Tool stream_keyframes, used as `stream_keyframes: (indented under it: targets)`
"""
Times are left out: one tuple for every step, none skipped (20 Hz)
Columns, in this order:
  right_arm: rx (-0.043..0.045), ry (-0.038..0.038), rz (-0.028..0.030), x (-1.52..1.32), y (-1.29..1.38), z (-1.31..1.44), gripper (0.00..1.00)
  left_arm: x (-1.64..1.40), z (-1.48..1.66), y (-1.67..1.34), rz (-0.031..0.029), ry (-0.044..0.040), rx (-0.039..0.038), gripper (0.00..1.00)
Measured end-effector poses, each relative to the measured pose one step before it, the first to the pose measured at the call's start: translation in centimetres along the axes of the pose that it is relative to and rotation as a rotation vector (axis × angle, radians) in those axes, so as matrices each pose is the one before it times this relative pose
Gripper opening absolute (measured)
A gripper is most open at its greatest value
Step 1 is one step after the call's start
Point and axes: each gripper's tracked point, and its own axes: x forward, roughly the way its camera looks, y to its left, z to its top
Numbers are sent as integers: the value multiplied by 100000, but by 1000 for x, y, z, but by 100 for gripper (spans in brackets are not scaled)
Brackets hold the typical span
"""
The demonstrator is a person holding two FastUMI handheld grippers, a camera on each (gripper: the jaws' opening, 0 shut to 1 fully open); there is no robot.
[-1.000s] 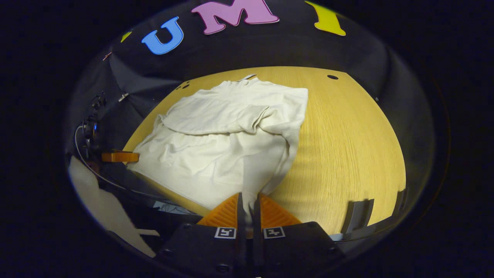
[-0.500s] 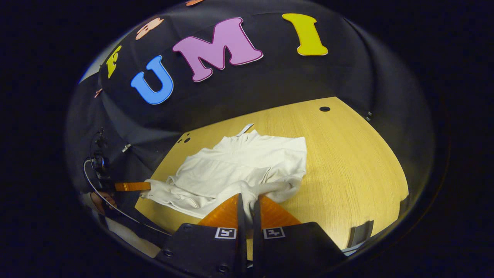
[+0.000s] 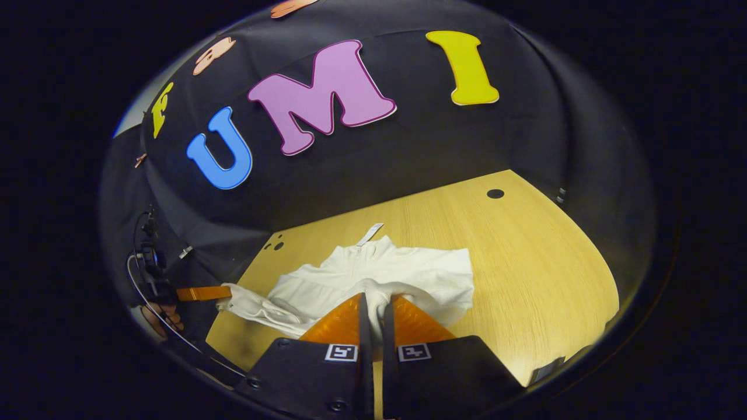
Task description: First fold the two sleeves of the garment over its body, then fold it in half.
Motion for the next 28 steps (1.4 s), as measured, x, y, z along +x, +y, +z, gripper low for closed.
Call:
stream_keyframes:
  targets:
    - [401, -559, -773, 597, -191, 398, 10, 540, 583, 37, 166, -425, -236, 6]
    - [601, -588, -869, 602, -236, 378, 10, 581, 550, -3, 135, -379, -411, 6]
    - [763, -447, -907, 681, -245, 324, 10, 694, 444, 25, 100, -240, -342, 6]
    - [583, -506, -1008, 717, -317, 158, 10, 645, 461, 83, 338, -260, -86, 6]
    - [369, -381, -1073, 776, -323, 270, 10, 757, 398, 158, 318, -79, 66, 6]
    - [-5, -226, -1020, 656, -275, 159, 10, 799, 363, 105, 370, 238, -211, 6]
    - [-251, 114, -1118, 694, -356, 56, 10, 735, 186, 53, 61, 168, -497, 6]
    - [-330, 200, -910, 709, -296, -28, 10, 619, 291, 122, 94, 103, -595, 6]
    - [-406, 231, -739, 690, -271, 49, 10, 670, 155, 304, 246, 126, -525, 6]
    - [-472, 153, -875, 743, -348, 83, 10, 663, 248, 237, 300, 135, -737, 6]
    - [-450, 410, -740, 724, -259, -51, 10, 755, 159, 117, -87, -153, -778, 6]
    - [-175, 643, -807, 659, -285, -38, 10, 737, 97, 114, 37, 190, -615, 6]
    - [-307, 668, -646, 835, -180, -244, 11, 648, -134, 206, 338, 355, -51, 6]
    - [-541, 1071, -1128, 787, -358, -163, 10, 674, 98, 127, 261, 268, 549, 6]
    - [-896, 973, -1215, 793, -290, -206, 10, 1197, 268, 75, 205, 13, 749, 6]
    - [-949, 928, -1200, 781, -262, -227, 10, 973, 207, 28, 400, 22, 1097, 6]
    - [-585, 974, -1153, 818, -216, -250, 10, 789, 9, 15, 391, 294, 1423, 6]
    - [-42, 800, -865, 618, -136, -265, 10, 845, 66, 34, 722, 757, 1943, 6]
    - [84, 691, -922, 817, -238, -189, 10, 903, -210, 157, 683, 1110, 2090, 6]
    - [390, 849, -745, 927, -264, -139, 10, 875, -121, 61, 777, 1124, 1958, 6]
    - [236, 804, -674, 957, -168, -255, 10, 882, -223, 140, 822, 1206, 1567, 6]
    - [7, 1600, -715, 791, -120, -315, 10, 770, -98, 147, 841, 1171, 1067, 6]
    - [-320, 1320, -669, 740, -119, -410, 10, 680, -232, 208, 912, 1055, 572, 6]
    - [-503, 1780, -802, 863, -120, -539, 11, 633, -265, 147, 625, 1150, 7, 6]
    - [-612, 1654, -805, 781, -135, -568, 11, 577, -427, 284, 736, 1112, -470, 6]
    - [-488, 1384, -731, 655, -167, -434, 10, 564, -291, 200, 670, 1432, -702, 6]
    - [-364, 1555, -562, 693, -34, -524, 10, 464, -504, 203, 656, 1231, -967, 6]
    - [-396, 1199, -440, 544, -25, -412, 10, 431, -403, 261, 644, 1491, -934, 2]
